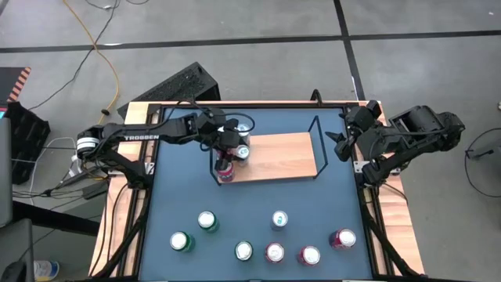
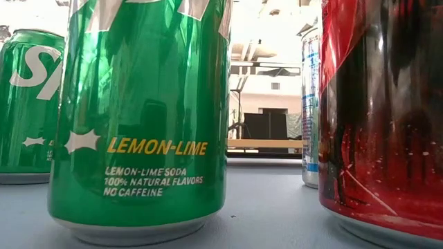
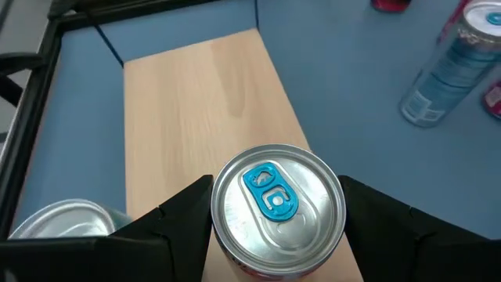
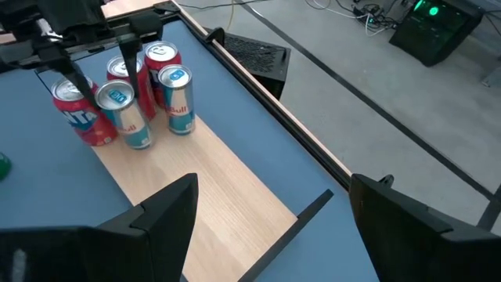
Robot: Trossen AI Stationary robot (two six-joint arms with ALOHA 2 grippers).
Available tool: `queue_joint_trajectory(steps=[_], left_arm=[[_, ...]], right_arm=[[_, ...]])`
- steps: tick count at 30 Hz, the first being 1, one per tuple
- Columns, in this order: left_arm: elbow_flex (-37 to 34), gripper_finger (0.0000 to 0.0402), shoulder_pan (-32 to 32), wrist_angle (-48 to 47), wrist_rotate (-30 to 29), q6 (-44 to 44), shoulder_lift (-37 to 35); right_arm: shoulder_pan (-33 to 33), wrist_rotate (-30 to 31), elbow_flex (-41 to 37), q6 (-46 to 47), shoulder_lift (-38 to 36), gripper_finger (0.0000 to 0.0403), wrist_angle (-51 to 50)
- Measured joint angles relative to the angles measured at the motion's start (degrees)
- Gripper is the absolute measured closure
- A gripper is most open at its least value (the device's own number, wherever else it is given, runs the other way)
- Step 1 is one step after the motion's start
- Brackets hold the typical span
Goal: Place canned beverage on shelf
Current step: Put the blue soda can on the shelf aligned with other blue soda can
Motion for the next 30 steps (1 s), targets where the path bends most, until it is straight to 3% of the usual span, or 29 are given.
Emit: queue_joint_trajectory(steps=[30], left_arm=[[0.0, 0.0172, 0.04, -0.8, -0.86, 0.05, 0.0]], right_arm=[[0.0, -0.13, 0.0, -0.02, 0.0, 0.0085, -0.02]])
